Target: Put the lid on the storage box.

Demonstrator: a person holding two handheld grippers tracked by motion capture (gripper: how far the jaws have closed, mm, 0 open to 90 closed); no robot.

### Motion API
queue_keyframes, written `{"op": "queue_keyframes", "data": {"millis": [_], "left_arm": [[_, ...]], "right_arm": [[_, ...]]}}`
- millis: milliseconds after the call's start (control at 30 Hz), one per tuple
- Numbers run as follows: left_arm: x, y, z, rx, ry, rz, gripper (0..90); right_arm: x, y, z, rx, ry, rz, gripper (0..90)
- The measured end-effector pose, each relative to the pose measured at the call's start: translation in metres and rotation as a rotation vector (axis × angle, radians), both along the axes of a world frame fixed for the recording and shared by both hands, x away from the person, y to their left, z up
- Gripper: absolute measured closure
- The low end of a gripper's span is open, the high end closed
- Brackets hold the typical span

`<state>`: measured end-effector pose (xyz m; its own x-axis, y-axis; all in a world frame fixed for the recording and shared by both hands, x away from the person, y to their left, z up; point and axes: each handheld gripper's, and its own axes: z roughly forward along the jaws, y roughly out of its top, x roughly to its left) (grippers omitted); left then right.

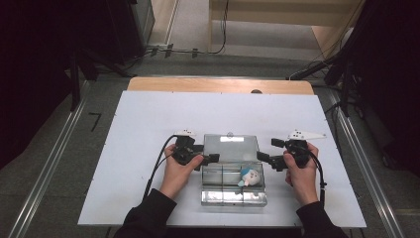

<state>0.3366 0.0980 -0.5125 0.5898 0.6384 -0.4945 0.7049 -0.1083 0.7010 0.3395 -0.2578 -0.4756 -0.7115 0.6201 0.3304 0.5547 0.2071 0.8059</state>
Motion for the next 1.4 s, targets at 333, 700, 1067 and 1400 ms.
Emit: {"op": "queue_keyframes", "data": {"millis": [333,700,1067,1400], "left_arm": [[0.001,0.000,0.000,0.013,0.023,0.025,15.4],[0.001,-0.001,0.001,0.026,0.036,0.047,24.5],[0.002,-0.001,0.000,0.012,0.041,0.048,28.7],[-0.001,0.000,0.006,-0.007,-0.003,0.035,41.3]], "right_arm": [[0.011,0.010,-0.016,0.008,0.102,-0.010,5.9],[0.013,0.022,-0.028,-0.013,0.201,-0.049,18.2],[0.015,0.023,-0.034,0.000,0.262,-0.059,27.7],[0.011,0.021,-0.029,0.023,0.225,-0.049,38.8]]}}
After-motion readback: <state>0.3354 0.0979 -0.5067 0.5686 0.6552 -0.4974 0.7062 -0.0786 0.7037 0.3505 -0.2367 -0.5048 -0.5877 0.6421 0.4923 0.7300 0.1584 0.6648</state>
